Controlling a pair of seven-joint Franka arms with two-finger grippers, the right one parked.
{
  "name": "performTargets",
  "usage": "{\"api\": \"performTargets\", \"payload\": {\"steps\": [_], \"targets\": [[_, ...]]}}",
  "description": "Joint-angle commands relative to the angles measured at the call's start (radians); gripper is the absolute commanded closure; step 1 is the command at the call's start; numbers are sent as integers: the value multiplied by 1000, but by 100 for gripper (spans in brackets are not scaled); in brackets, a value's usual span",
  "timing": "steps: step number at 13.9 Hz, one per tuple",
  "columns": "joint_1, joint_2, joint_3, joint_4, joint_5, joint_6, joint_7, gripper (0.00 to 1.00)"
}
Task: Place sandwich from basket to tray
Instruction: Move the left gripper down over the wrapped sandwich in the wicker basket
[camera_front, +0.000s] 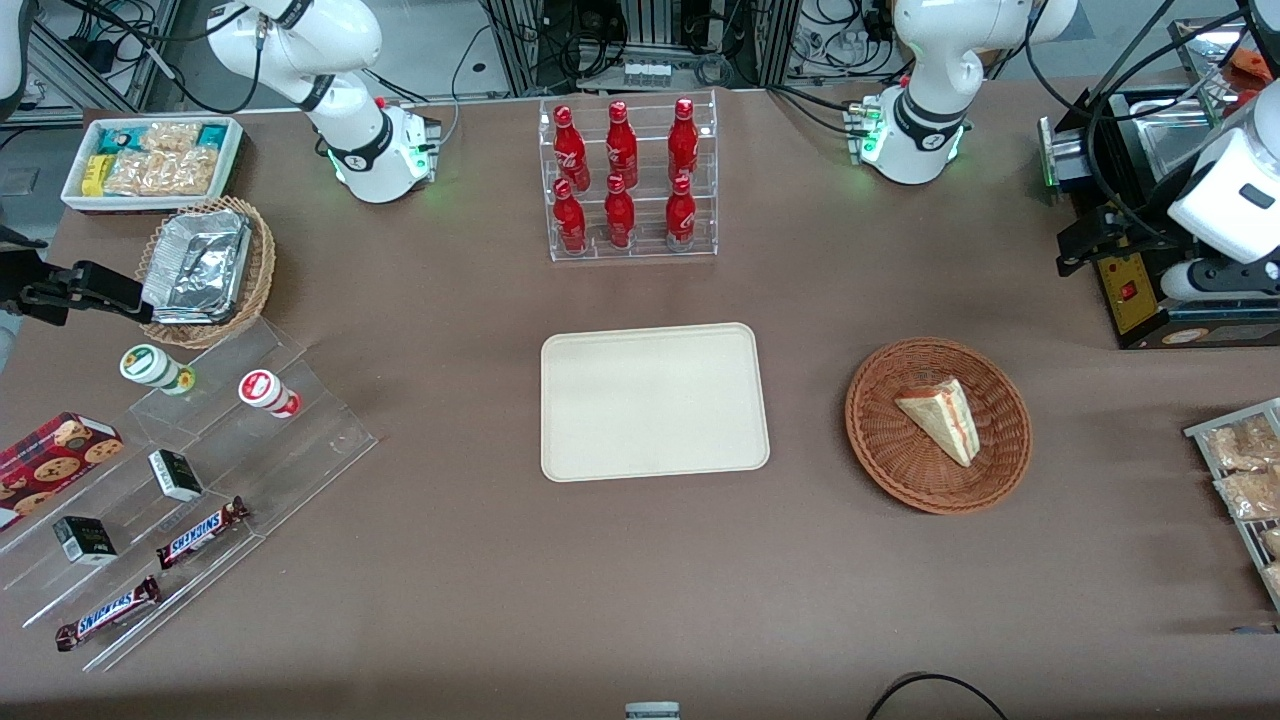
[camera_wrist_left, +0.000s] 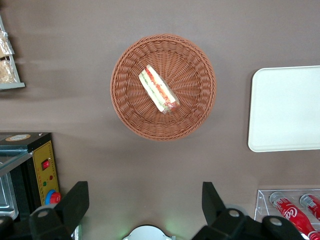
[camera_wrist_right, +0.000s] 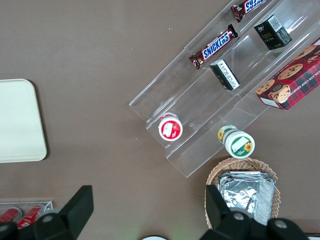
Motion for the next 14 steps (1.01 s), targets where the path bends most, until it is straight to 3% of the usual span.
{"api": "performTargets", "payload": {"steps": [1, 5, 8, 11, 14], "targets": [[4, -9, 17, -5, -16, -7, 31, 0], [2, 12, 17, -43, -8, 69, 31, 0], [1, 1, 16, -240, 3, 297, -4, 0], [1, 6, 16, -351, 3, 457, -116, 0], [-1, 7, 11, -517, 7, 650, -335, 0]]}}
